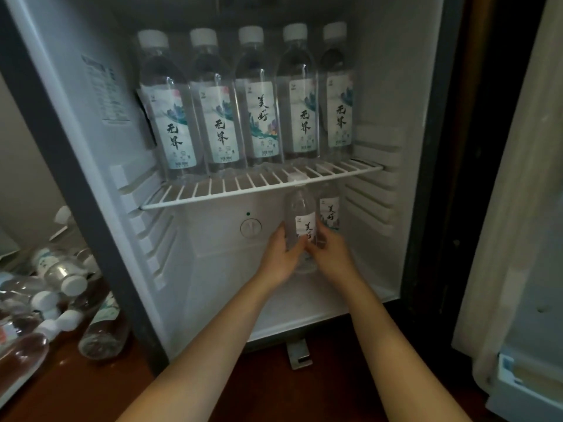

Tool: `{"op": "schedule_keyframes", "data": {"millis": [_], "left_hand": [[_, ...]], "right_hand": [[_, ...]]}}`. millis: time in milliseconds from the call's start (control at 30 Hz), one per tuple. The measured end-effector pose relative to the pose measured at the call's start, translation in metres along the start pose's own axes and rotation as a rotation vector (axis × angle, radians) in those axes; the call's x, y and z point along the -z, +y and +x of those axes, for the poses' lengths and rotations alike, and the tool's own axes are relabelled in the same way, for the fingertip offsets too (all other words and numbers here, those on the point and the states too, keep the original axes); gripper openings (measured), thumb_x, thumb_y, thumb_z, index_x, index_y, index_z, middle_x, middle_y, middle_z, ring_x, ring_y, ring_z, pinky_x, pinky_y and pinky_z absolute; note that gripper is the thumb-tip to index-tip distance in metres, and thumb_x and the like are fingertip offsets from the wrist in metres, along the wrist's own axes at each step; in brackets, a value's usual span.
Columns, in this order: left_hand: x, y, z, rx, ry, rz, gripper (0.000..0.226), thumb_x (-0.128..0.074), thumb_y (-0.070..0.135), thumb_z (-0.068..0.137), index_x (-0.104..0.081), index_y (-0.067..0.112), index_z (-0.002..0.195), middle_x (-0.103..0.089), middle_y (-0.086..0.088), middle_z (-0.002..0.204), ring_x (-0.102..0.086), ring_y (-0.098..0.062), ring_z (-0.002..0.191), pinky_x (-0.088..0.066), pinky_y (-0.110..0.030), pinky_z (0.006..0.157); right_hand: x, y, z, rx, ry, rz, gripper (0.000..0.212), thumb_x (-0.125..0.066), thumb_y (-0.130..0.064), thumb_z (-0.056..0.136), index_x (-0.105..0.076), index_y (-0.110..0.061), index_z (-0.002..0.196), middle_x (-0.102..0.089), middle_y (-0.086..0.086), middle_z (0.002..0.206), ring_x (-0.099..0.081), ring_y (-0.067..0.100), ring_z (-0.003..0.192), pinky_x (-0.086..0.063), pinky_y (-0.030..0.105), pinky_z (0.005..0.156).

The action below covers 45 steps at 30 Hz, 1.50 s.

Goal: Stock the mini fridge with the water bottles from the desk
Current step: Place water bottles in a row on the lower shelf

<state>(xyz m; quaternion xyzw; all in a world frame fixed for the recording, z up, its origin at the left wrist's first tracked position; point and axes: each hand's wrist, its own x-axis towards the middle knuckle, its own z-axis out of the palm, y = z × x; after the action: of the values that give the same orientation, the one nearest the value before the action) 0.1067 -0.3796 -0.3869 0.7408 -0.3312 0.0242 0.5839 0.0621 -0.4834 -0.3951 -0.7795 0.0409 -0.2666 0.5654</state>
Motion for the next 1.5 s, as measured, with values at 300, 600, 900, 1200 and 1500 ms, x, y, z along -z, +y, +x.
{"op": "schedule_keyframes", "data": {"millis": [300, 600, 900, 1200, 1500], "left_hand": [[-0.012, -0.028, 0.033, 0.023, 0.053, 0.040, 0.042, -0.051, 0.026, 0.089, -0.047, 0.009, 0.127, -0.058, -0.016, 0.123, -0.056, -0.026, 0.114, -0.044, -0.046, 0.101], [-0.010, -0.035, 0.049, 0.054, 0.088, 0.081, 0.040, -0.047, 0.010, 0.094, -0.041, 0.003, 0.133, -0.053, -0.017, 0.128, -0.051, -0.027, 0.120, -0.041, -0.038, 0.103], [0.000, -0.025, 0.048, 0.087, 0.017, 0.068, 0.037, -0.041, 0.003, 0.096, -0.040, 0.006, 0.133, -0.051, -0.009, 0.131, -0.047, -0.018, 0.122, -0.035, -0.018, 0.093], [0.007, -0.012, 0.042, 0.258, -0.085, 0.087, 0.046, -0.036, 0.020, 0.100, -0.027, 0.002, 0.142, -0.041, -0.014, 0.144, -0.040, -0.024, 0.131, -0.033, -0.031, 0.107], [0.033, 0.013, -0.050, 0.229, 0.043, 0.071, 0.041, -0.037, 0.014, 0.100, -0.036, 0.011, 0.141, -0.040, -0.006, 0.145, -0.039, -0.016, 0.131, -0.028, -0.017, 0.098]], "right_hand": [[-0.004, 0.018, 0.018, -0.119, 0.241, -0.160, 0.028, -0.070, -0.020, 0.080, -0.071, -0.010, 0.107, -0.072, 0.012, 0.101, -0.066, 0.022, 0.097, -0.052, 0.033, 0.083], [-0.017, 0.017, 0.032, -0.185, 0.278, -0.296, 0.028, -0.066, -0.032, 0.084, -0.074, -0.006, 0.090, -0.072, 0.014, 0.089, -0.066, 0.028, 0.087, -0.041, 0.025, 0.065], [-0.021, 0.014, 0.034, -0.186, 0.294, -0.332, 0.031, -0.067, -0.033, 0.083, -0.073, -0.003, 0.081, -0.071, 0.016, 0.080, -0.066, 0.028, 0.079, -0.034, 0.023, 0.059], [-0.023, -0.003, 0.020, -0.182, 0.311, -0.394, 0.032, -0.065, -0.028, 0.085, -0.070, 0.003, 0.081, -0.070, 0.020, 0.085, -0.065, 0.027, 0.080, -0.026, 0.025, 0.051], [-0.022, -0.035, -0.026, -0.115, 0.157, -0.295, 0.022, -0.057, -0.017, 0.088, -0.073, -0.006, 0.076, -0.072, 0.013, 0.076, -0.066, 0.023, 0.073, -0.045, 0.026, 0.063]]}}
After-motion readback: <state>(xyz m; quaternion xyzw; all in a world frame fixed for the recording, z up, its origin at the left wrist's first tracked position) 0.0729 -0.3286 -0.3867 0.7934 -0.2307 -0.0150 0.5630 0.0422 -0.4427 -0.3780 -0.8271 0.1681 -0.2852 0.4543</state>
